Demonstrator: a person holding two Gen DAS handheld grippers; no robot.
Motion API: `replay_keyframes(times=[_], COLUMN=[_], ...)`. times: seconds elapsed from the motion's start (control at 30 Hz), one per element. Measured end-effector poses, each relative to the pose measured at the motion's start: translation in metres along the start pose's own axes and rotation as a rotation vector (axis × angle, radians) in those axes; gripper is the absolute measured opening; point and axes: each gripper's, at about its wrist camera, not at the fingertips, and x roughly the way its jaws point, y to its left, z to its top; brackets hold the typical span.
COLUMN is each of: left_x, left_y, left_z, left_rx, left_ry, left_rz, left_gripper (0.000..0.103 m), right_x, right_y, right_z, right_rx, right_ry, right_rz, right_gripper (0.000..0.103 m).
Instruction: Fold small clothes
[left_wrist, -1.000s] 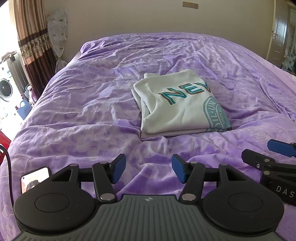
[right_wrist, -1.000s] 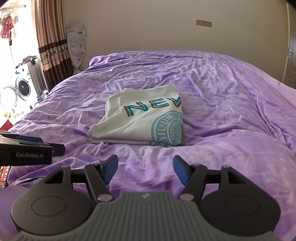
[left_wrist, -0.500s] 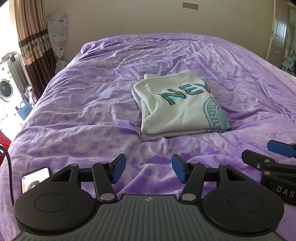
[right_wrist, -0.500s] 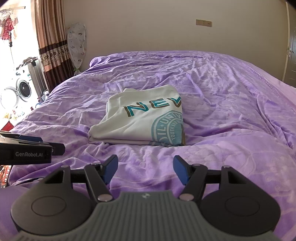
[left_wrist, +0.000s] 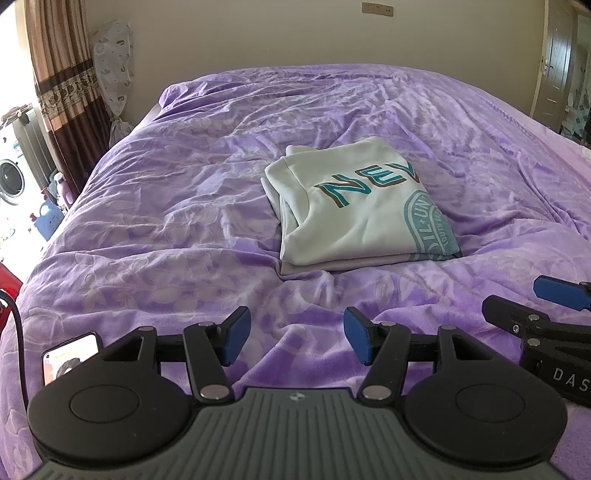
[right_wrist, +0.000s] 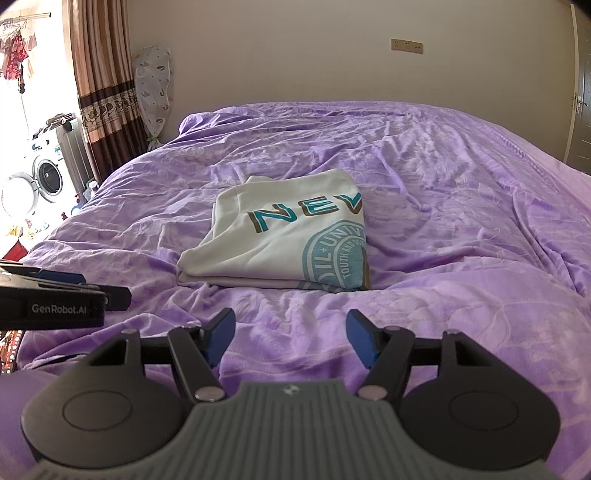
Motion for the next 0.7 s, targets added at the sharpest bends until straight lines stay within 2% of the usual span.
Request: replay_keyframes(times=[0.7], left_x=[-0.0032], left_y=[-0.0008], left_z=[0.0013], left_rx=[0.01], left_ry=[-0.017], left_rz=[-0.016], left_gripper=[0.068], right_x=[-0.0005], right_y=[0.0003], right_z=[-0.0001], right_rx=[0.002], right_ry=[0.0], right_rz=[0.0], right_gripper=[0.063])
